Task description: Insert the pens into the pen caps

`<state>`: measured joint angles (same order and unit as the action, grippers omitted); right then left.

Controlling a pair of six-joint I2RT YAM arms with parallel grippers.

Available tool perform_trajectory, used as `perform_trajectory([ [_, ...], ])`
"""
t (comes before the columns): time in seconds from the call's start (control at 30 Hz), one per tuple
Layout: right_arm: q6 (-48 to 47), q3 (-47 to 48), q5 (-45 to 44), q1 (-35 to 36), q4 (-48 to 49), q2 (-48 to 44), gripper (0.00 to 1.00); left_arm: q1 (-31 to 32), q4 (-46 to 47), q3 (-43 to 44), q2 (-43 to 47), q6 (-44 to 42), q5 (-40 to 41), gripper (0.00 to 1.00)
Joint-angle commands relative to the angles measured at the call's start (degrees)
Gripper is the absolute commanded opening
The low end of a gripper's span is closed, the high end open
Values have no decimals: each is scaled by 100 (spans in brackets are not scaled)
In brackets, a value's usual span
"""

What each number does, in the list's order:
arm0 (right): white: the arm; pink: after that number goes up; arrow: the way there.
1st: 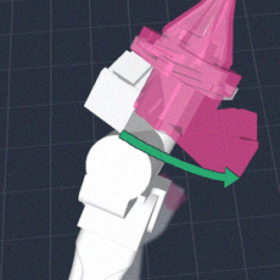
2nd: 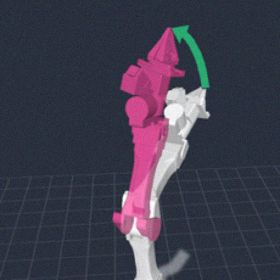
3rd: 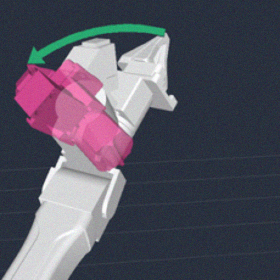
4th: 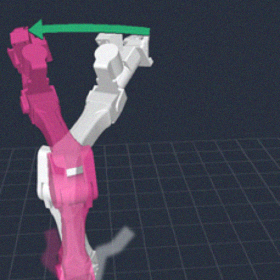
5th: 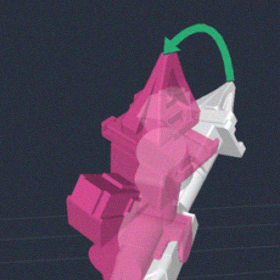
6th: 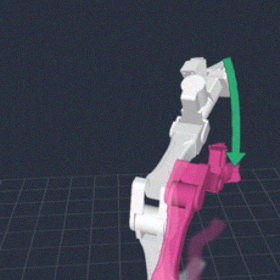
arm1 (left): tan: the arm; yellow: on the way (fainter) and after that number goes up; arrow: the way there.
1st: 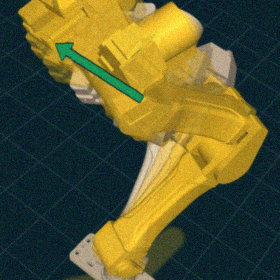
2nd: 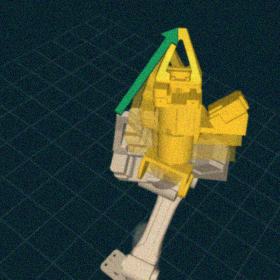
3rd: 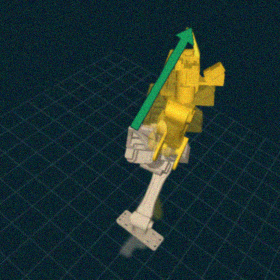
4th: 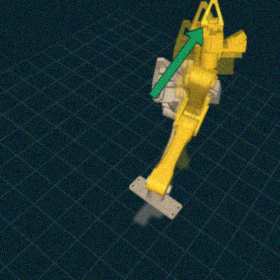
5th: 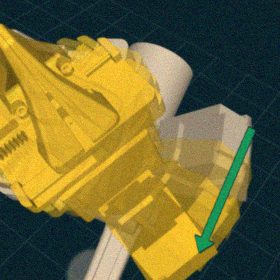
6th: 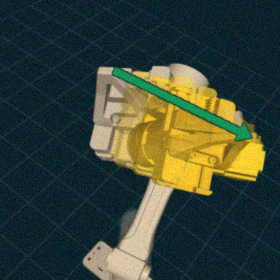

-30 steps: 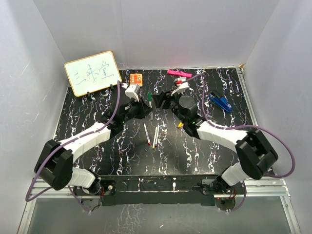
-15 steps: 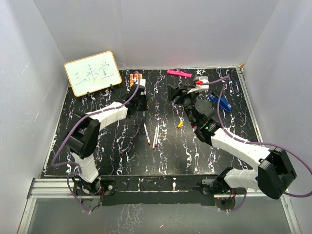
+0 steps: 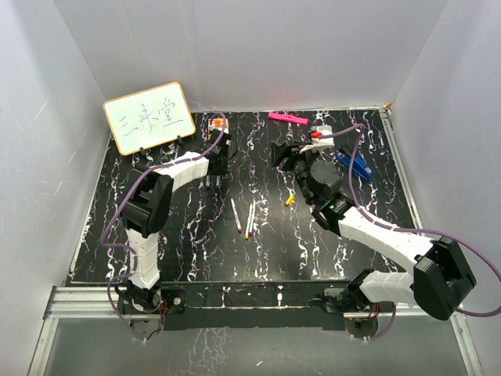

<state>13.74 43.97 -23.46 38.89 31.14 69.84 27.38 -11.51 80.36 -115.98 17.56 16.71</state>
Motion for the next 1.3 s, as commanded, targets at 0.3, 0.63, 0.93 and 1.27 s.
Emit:
perform_trajectory([
  [0.3,24,-50,40,-21,97,63,60,-16,-739,691,-391,161,315,11],
  [0.63,7,-98,-18,-19,77,33,62,-22,-903,1048,-442,164,382,30],
  [0.93,48,-198,-786,-20,182,23,72,-20,-806,1109,409,88,5,29],
  [1.27,186,-145,-2174,-48,8,206,75,384,-1159,-355,1586,623,-625,27],
])
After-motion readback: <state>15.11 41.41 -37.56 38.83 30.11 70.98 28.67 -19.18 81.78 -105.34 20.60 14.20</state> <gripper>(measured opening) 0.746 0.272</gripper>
